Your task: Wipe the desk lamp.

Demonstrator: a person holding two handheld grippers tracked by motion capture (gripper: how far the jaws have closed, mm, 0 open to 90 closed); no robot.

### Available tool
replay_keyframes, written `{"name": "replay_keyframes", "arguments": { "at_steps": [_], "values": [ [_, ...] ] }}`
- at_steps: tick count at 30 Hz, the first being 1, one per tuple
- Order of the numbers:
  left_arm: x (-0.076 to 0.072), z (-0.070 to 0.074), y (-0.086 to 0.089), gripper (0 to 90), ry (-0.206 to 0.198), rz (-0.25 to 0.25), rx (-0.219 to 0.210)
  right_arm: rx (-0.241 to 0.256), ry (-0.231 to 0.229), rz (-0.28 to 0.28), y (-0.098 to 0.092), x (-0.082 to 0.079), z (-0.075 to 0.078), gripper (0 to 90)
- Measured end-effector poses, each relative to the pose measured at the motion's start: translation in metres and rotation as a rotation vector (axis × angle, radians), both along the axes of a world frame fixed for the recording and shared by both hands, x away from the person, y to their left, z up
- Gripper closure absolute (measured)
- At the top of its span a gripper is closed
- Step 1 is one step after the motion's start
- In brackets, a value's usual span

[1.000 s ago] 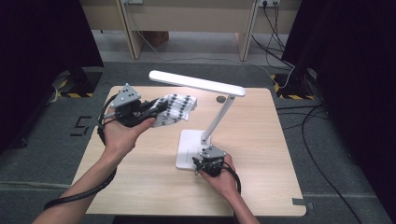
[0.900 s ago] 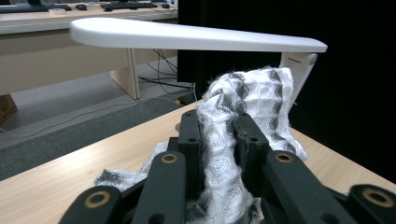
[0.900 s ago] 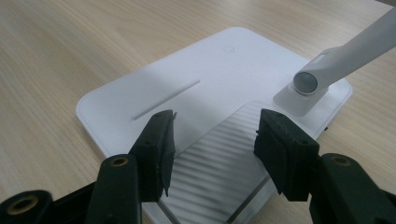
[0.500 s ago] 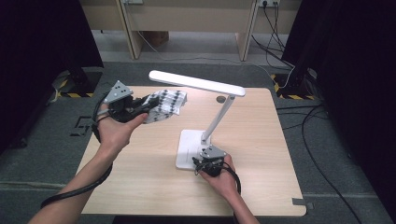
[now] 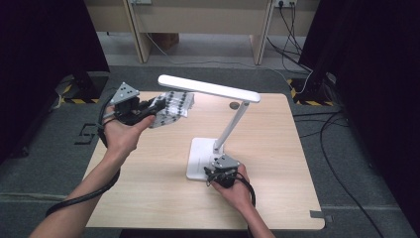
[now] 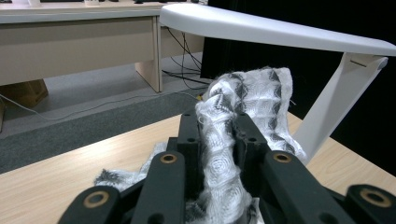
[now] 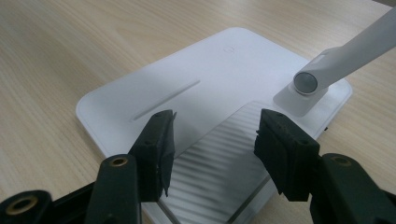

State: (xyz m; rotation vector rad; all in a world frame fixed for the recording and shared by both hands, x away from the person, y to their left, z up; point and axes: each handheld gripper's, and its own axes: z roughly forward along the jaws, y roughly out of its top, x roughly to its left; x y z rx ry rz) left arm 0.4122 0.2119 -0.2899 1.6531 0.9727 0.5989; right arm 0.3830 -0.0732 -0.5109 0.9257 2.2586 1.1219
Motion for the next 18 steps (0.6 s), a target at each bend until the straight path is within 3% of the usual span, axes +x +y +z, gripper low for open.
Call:
{"name": "replay_keyframes", "arguments": {
  "at_steps": [7,18],
  "values": [
    [0.0019,-0.0010,0.0016,75.9,-0.001,0.009,0.019,-0.004,-0.006,0.002,-0.0003,0.0002,0.0001,47.0],
    [0.0068,0.0055,0.0061,75.9,-0.021,0.044,0.007,0.001,-0.001,0.000,-0.0001,-0.0001,-0.0001,47.0]
  ]
}}
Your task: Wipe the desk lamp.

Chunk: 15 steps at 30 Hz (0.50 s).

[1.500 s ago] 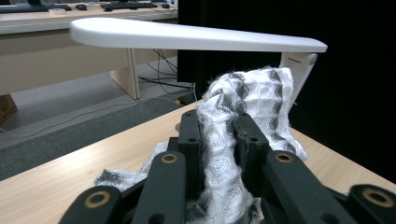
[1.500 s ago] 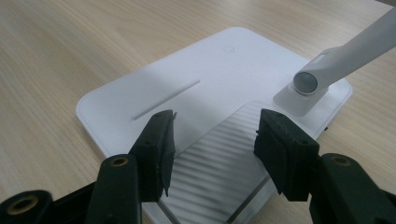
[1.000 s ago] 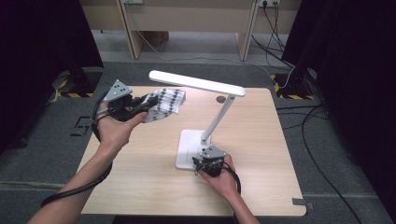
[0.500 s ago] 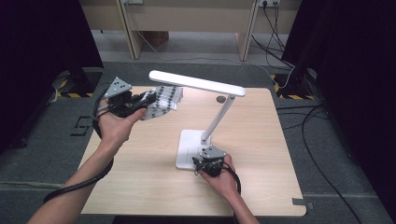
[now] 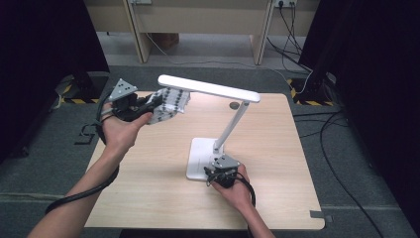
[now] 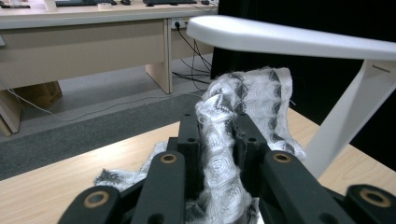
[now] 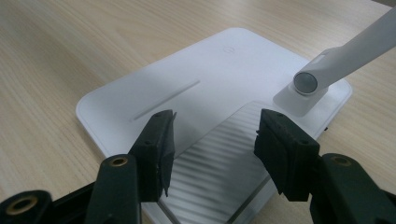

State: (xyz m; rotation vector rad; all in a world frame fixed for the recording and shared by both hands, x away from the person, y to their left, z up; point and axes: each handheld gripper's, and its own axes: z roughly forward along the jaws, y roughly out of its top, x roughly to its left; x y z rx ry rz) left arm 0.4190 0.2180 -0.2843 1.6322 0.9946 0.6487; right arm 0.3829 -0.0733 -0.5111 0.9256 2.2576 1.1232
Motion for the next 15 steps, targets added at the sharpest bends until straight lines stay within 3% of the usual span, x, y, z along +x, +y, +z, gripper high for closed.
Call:
{"name": "replay_keyframes", "arguments": {
  "at_steps": [9,15],
  "values": [
    [-0.0007,0.0036,0.0032,75.9,-0.041,0.034,-0.039,0.001,0.001,-0.001,-0.0001,-0.0001,0.0000,46.9],
    [-0.0031,0.0037,0.0037,75.9,-0.053,0.028,-0.057,-0.001,0.001,0.000,-0.0001,-0.0001,0.0001,47.0]
  ]
}}
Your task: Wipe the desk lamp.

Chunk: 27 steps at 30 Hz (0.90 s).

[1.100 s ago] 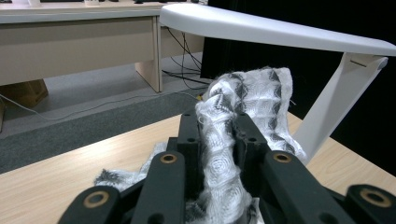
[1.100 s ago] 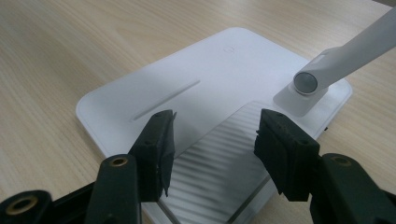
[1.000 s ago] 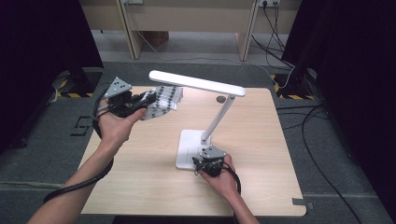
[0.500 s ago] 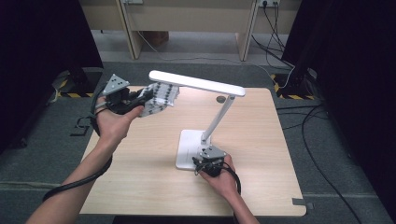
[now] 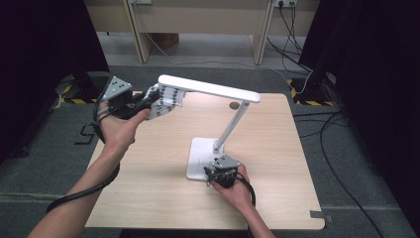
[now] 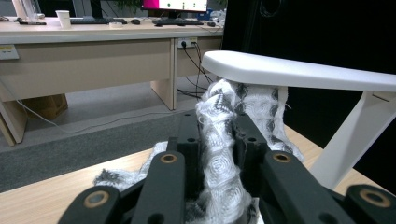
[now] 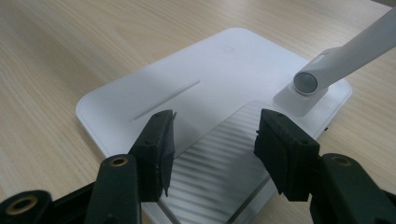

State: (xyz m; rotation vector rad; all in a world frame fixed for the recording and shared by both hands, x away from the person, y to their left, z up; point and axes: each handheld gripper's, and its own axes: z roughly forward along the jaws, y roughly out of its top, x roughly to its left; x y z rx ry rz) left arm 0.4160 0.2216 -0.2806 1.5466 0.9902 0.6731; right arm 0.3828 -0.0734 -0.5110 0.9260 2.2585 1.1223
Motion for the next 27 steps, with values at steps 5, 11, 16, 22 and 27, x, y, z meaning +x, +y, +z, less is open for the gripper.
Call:
{"name": "replay_keyframes", "arguments": {
  "at_steps": [5,11,16,22,27],
  "values": [
    [0.001,0.000,0.000,76.0,-0.003,0.008,0.002,0.000,-0.001,0.000,0.000,0.000,0.000,47.0],
    [0.007,-0.002,0.000,75.9,0.007,0.021,0.001,-0.001,-0.001,0.000,0.000,0.000,0.000,47.0],
    [0.006,-0.001,-0.005,75.9,-0.004,0.008,0.001,0.001,-0.002,-0.001,0.000,0.000,0.000,47.0],
    [0.006,0.000,-0.009,75.9,-0.012,0.001,0.001,0.000,-0.004,0.000,0.000,0.000,0.000,47.0],
    [0.005,0.000,-0.011,75.9,-0.016,-0.006,0.003,0.001,-0.004,0.001,0.000,0.000,0.000,47.0]
  ]
}}
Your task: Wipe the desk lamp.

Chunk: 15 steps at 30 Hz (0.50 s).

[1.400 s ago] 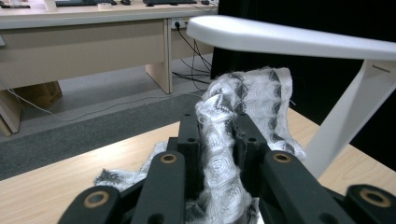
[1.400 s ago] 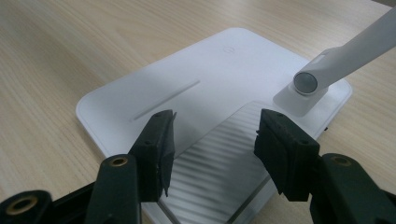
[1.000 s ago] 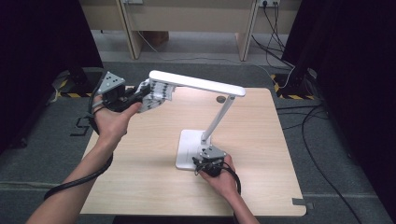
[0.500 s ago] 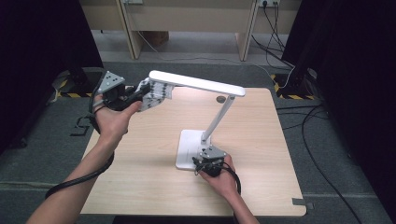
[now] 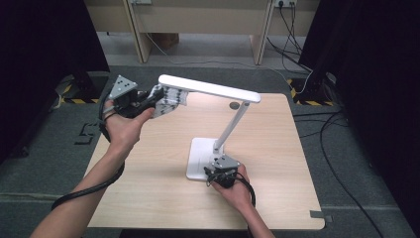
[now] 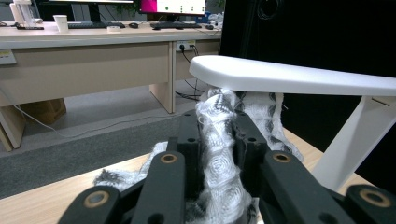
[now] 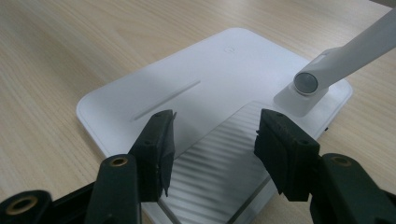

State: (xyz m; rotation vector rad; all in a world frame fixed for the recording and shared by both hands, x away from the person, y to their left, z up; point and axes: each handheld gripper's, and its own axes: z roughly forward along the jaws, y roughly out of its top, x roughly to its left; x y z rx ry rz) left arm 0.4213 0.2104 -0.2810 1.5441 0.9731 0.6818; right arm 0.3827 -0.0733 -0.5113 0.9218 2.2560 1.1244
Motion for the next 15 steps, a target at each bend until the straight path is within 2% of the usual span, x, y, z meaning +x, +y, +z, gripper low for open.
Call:
{"name": "replay_keyframes", "arguments": {
  "at_steps": [15],
  "values": [
    [-0.0018,0.0014,-0.0094,75.9,-0.006,-0.031,0.015,0.000,-0.001,-0.001,-0.0001,-0.0002,-0.0002,47.0]
  ]
}}
